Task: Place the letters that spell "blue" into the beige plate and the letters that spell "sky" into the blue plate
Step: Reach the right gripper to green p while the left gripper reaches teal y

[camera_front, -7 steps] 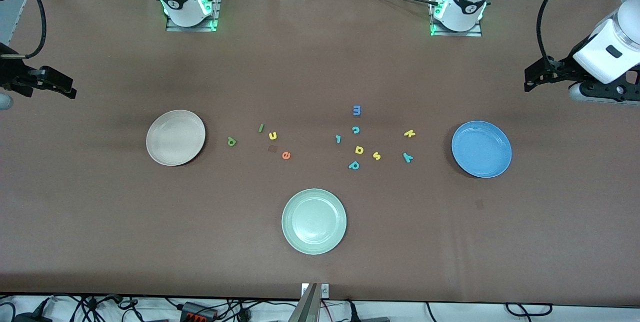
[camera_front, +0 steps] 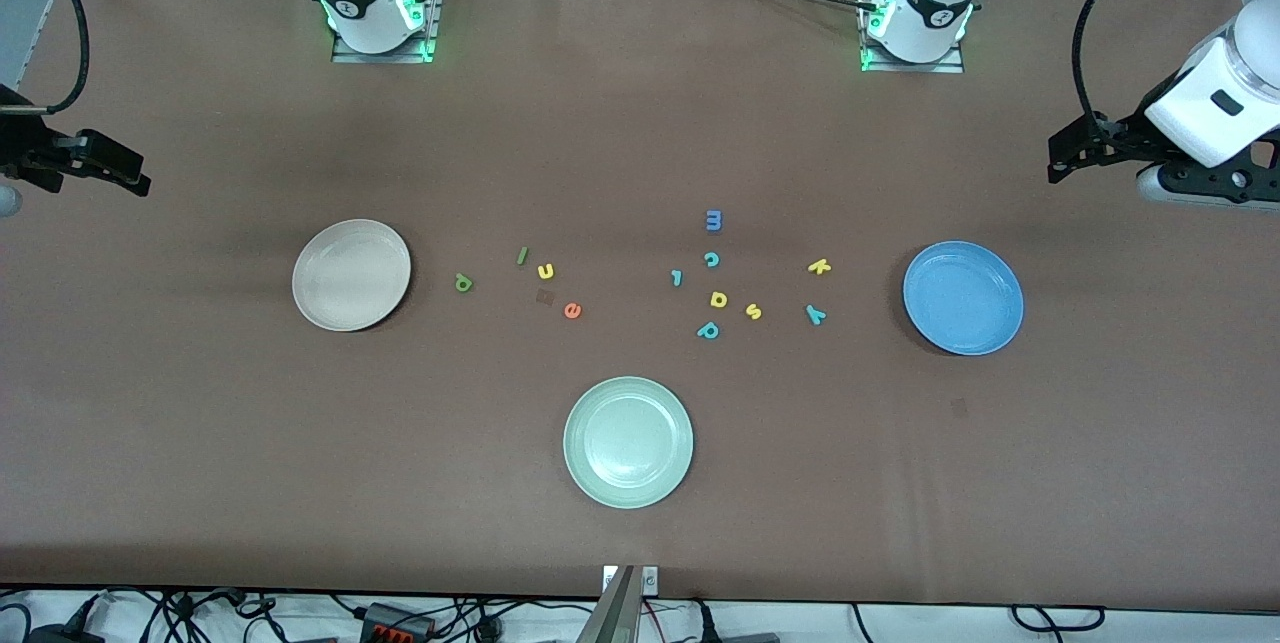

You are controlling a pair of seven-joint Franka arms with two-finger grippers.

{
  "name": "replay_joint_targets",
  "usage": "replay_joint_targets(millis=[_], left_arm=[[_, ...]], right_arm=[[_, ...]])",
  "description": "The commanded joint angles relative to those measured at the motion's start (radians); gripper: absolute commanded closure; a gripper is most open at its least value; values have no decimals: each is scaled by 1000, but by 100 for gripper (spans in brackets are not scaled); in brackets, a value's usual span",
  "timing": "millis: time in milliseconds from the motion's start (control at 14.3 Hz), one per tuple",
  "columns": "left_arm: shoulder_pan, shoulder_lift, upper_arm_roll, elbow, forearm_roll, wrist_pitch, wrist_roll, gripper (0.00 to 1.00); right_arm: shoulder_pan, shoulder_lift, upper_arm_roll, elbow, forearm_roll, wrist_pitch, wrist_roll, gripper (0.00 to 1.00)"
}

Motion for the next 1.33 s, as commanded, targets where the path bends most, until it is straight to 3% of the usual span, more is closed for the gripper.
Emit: replay_joint_targets(millis=[0, 771, 1052, 1262], left_arm=[[-3, 11, -3, 31, -9, -20, -4, 0], [-6, 11, -5, 29, -9, -61, -4, 0], [-12, 62, -5, 34, -14, -49, -6, 0], [-15, 110, -6, 35, -40, 39, -6, 0]], right_arm=[[-4, -22, 8, -3, -8, -8, -5, 0], [25, -8, 17, -8, -13, -13, -8, 0], [122, 62, 18, -27, -7, -13, -8, 0], [232, 78, 18, -112, -4, 33, 21, 0]])
